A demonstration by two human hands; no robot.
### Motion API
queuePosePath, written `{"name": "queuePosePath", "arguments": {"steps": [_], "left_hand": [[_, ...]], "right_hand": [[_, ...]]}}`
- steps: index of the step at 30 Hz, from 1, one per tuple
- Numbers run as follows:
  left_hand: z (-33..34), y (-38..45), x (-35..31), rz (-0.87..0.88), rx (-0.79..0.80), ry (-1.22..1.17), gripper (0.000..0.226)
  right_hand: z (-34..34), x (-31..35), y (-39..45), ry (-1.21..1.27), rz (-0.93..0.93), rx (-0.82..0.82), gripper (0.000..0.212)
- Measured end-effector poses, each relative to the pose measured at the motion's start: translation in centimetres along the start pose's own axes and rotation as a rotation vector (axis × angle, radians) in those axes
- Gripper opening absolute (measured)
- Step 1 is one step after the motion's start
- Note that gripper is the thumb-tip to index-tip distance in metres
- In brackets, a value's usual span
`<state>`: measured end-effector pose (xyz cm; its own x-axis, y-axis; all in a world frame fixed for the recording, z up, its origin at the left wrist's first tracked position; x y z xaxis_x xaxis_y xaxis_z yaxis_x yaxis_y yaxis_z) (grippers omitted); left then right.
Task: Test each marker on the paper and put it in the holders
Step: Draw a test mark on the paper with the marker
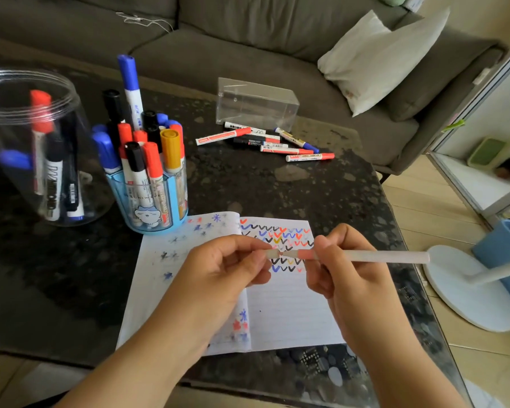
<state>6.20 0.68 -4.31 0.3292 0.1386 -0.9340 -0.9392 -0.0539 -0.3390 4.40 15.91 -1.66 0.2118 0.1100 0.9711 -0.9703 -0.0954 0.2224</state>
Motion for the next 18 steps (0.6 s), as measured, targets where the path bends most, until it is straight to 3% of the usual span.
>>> {"name": "queuePosePath", "arguments": {"steps": [8,14,18], "left_hand": [[-0.9,-0.3,-0.3,0.056,0.003,0.032,0.01],[-2.2,-0.8,-1.8,0.225,-0.033,0.035,0.013],[-3.1,-1.0,-2.2,0.248,-0.049,-0.011,0.017]], "right_hand": [[1.7,0.0,0.5,-0.133,-0.019,0.051,0.021],[3.8,-0.5,0.7,0.039,0.022,0.073,0.024],[5.5,-0.4,1.1,0.071,0.057,0.12,0.029]]}}
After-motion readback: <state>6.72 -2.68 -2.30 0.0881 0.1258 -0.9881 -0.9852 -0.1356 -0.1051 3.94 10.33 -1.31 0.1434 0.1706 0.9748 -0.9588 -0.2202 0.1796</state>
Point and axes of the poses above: each hand's wrist, its own y-axis towards the middle knuckle, its own z-axis out of the palm, x = y × z, the point moved 4 cm from there along y, towards the middle knuckle, and after that the axes turned 9 degrees about -z, right-handed, at the moved point
